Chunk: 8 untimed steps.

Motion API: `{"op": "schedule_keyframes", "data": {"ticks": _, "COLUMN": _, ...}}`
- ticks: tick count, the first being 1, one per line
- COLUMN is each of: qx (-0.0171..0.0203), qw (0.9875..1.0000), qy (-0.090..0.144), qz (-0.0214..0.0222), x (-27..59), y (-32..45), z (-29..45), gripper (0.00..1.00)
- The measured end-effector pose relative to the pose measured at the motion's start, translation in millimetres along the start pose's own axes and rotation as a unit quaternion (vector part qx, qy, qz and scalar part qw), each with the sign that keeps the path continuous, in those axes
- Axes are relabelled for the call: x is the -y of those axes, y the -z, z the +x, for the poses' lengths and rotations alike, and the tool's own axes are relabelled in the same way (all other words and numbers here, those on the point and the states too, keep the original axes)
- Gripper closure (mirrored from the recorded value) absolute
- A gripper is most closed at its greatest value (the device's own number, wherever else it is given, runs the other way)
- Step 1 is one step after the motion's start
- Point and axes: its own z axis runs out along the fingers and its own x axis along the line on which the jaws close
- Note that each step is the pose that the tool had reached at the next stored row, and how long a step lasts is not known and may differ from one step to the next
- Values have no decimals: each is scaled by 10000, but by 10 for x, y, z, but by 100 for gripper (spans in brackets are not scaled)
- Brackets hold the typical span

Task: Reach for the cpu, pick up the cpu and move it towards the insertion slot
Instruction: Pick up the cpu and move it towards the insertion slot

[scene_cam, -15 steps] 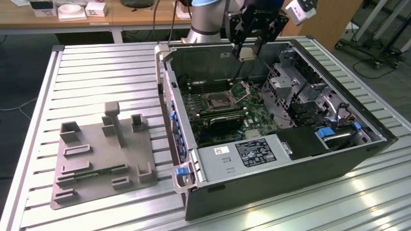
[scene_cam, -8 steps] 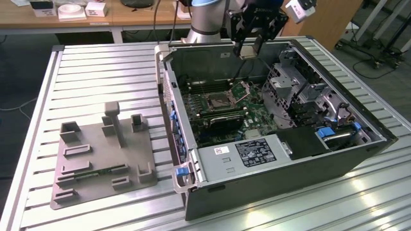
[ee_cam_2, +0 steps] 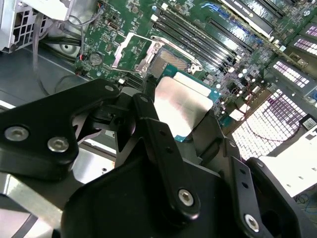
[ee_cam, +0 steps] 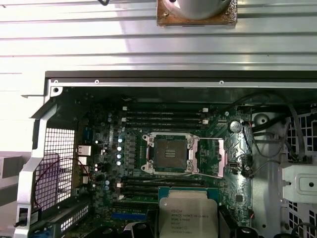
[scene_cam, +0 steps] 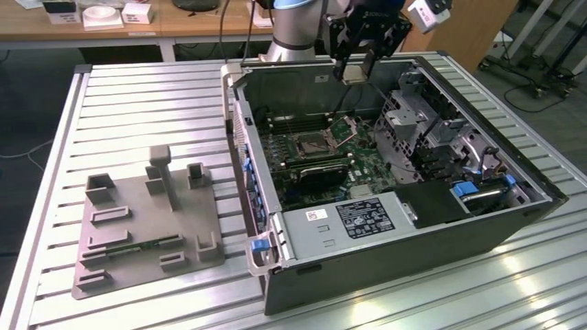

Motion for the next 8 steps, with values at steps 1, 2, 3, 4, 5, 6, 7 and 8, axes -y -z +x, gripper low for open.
{"op": "schedule_keyframes", "data": {"ticks": 1, "qx": 0, "qw": 10000, "qy": 0, "qz": 0, "x": 0, "y": 0, "z": 0, "gripper": 46}}
{"op": "schedule_keyframes", "data": {"ticks": 2, "qx": 0, "qw": 10000, "qy": 0, "qz": 0, "x": 0, "y": 0, "z": 0, "gripper": 46}}
{"op": "schedule_keyframes", "data": {"ticks": 3, "qx": 0, "qw": 10000, "qy": 0, "qz": 0, "x": -1, "y": -1, "z": 0, "gripper": 46}}
{"op": "schedule_keyframes", "data": {"ticks": 4, "qx": 0, "qw": 10000, "qy": 0, "qz": 0, "x": -1, "y": -1, "z": 0, "gripper": 46}}
{"op": "schedule_keyframes", "data": {"ticks": 5, "qx": 0, "qw": 10000, "qy": 0, "qz": 0, "x": -1, "y": 0, "z": 0, "gripper": 46}}
{"op": "schedule_keyframes", "data": {"ticks": 6, "qx": 0, "qw": 10000, "qy": 0, "qz": 1, "x": -5, "y": -1, "z": -1, "gripper": 46}}
{"op": "schedule_keyframes", "data": {"ticks": 7, "qx": 0, "qw": 10000, "qy": 0, "qz": 0, "x": -11, "y": -2, "z": 0, "gripper": 46}}
{"op": "schedule_keyframes", "data": {"ticks": 8, "qx": 0, "qw": 10000, "qy": 0, "qz": 0, "x": -26, "y": -5, "z": 3, "gripper": 46}}
